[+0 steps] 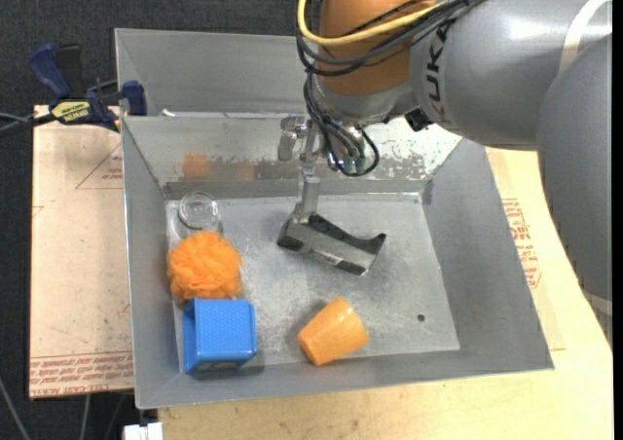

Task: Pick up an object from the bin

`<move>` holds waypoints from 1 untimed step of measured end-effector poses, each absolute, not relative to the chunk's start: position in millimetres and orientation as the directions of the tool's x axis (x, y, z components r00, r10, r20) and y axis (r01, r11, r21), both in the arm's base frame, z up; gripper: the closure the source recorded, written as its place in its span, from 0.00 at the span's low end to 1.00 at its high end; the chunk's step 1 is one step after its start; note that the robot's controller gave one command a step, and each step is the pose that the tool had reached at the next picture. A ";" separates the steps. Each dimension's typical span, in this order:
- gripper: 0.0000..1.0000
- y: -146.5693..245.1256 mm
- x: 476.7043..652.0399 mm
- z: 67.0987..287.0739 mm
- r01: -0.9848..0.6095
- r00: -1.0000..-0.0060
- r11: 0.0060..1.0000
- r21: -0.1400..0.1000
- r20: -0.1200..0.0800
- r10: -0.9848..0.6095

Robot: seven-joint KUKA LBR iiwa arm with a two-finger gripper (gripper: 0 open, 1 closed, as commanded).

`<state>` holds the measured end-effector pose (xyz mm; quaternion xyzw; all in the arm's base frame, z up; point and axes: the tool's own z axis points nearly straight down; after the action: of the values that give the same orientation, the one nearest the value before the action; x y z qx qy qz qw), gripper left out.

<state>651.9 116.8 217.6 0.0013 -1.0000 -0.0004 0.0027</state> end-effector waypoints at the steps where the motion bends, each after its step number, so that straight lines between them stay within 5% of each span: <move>1: 0.00 116.2 653.2 223.3 -0.001 -1.000 1.000 0.002 -0.002 -0.001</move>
Offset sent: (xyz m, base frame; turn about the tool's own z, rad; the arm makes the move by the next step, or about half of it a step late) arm -0.0271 -0.0701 -0.1476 0.0941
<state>653.2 116.2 223.3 0.0004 -1.0000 -0.0008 -0.0011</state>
